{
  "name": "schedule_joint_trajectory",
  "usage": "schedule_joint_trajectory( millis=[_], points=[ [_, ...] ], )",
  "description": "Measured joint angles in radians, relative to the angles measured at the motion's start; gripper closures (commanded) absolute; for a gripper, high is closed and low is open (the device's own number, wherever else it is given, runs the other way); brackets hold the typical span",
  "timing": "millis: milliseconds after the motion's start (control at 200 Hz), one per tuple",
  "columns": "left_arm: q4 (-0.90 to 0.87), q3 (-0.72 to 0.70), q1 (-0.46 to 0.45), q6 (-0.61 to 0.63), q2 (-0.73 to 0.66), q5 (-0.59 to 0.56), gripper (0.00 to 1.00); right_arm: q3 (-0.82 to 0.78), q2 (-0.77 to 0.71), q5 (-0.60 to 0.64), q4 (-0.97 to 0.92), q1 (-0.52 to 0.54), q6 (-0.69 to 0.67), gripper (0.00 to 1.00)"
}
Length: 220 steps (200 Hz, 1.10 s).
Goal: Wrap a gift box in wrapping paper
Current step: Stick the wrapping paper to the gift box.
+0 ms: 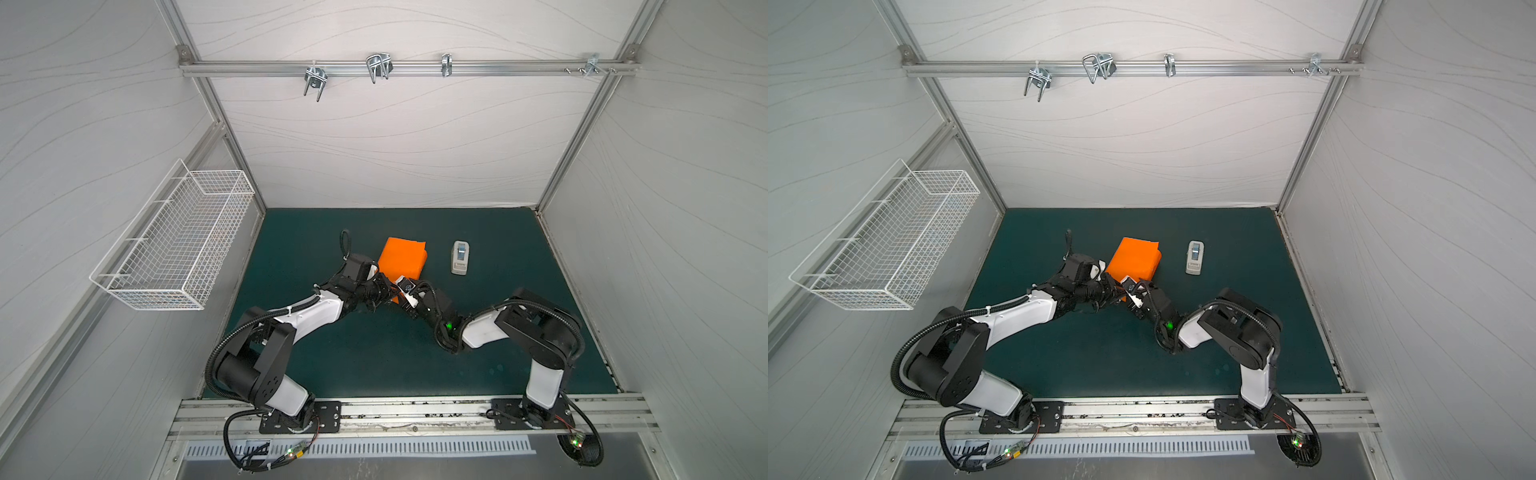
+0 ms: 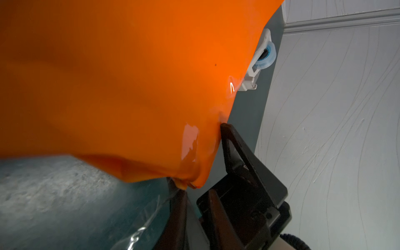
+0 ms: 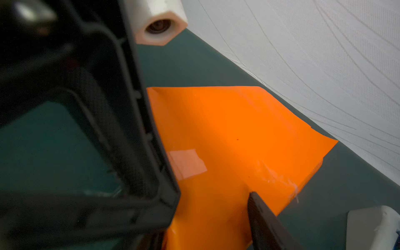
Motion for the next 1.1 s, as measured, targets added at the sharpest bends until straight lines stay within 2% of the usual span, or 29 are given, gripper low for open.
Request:
schedule_joint_trajectory(
  millis=[370,1100],
  points=[
    [0.182,-0.040,0.017,-0.031,0.065,0.034,0.82,0.000,0.000,-0.001,-0.001,-0.001,0.000,0.40],
    [0.304,-0.107,0.035,-0.011,0.060,0.069,0.82,0.000,0.000,-0.018,0.000,-0.009,0.002,0.42]
  ],
)
